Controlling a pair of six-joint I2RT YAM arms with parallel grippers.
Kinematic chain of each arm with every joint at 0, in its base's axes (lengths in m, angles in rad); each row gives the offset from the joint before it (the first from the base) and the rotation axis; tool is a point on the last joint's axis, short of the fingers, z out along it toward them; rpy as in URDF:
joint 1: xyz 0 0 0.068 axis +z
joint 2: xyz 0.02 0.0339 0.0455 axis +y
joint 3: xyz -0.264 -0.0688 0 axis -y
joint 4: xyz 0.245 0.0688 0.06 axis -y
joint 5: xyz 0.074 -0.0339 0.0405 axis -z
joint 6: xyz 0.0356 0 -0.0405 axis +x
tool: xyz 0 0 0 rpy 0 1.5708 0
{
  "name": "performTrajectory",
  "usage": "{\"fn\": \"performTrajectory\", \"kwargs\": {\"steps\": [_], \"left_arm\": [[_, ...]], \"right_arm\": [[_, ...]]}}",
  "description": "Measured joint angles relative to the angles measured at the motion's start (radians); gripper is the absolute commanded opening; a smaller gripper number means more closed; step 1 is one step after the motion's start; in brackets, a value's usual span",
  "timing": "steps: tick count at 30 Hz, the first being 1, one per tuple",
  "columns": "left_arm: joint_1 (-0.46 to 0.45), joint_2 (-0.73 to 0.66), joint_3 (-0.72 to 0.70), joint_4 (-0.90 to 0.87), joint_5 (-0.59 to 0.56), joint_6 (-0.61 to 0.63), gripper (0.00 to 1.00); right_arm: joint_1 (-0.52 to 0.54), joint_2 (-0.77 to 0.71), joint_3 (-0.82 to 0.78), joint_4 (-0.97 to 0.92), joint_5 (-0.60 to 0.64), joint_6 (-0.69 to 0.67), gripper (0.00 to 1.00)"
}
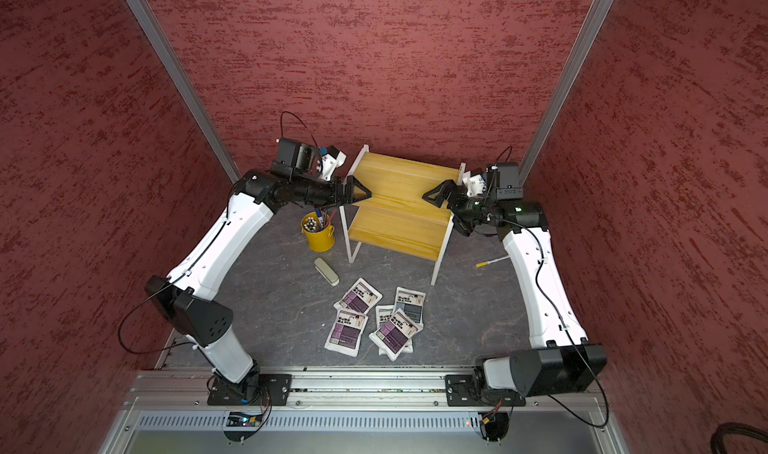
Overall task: Place the bagged coffee beans on the shelf by color
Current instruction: Adjust the shelf at the center of the board.
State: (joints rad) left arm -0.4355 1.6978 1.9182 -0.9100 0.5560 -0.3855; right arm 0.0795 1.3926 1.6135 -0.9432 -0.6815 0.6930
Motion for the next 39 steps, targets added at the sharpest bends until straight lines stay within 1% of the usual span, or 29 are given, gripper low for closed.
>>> {"fn": "performTrajectory", "kwargs": {"steps": [3, 8, 19, 24, 29, 33, 36, 39], "left_arm": [[0.001, -0.074, -0.082, 0.032, -0.008, -0.023, 1.0], [0.006, -0.146, -0.149, 0.027, -0.04, -0.048, 1.0], [0.019, -0.215, -0.189, -0.025, -0.126, -0.051, 1.0], [0.031, -0.258, -0.224, -0.04, -0.144, -0.05, 1.0], [0.048, -0.293, -0.259, -0.04, -0.137, -0.051, 1.0], [0.074, -0.302, -0.274, -0.023, -0.093, -0.053, 1.0], [0.109, -0.311, -0.282, -0.004, -0.05, -0.059, 1.0], [0.169, -0.328, -0.286, 0.015, -0.024, -0.066, 1.0]], "right_arm": [[0.028, 0.019, 0.031, -0.01, 0.005, -0.006, 0.98], [0.069, 0.039, 0.05, -0.009, 0.01, -0.004, 0.99], [0.142, 0.088, 0.087, 0.019, 0.019, 0.027, 0.98], [0.167, 0.127, 0.121, 0.033, 0.019, 0.034, 0.99], [0.184, 0.148, 0.144, 0.038, 0.027, 0.032, 0.98], [0.192, 0.166, 0.187, -0.012, 0.066, 0.003, 0.99], [0.19, 0.174, 0.215, -0.055, 0.093, -0.022, 0.98], [0.178, 0.179, 0.243, -0.096, 0.127, -0.05, 0.98]]}}
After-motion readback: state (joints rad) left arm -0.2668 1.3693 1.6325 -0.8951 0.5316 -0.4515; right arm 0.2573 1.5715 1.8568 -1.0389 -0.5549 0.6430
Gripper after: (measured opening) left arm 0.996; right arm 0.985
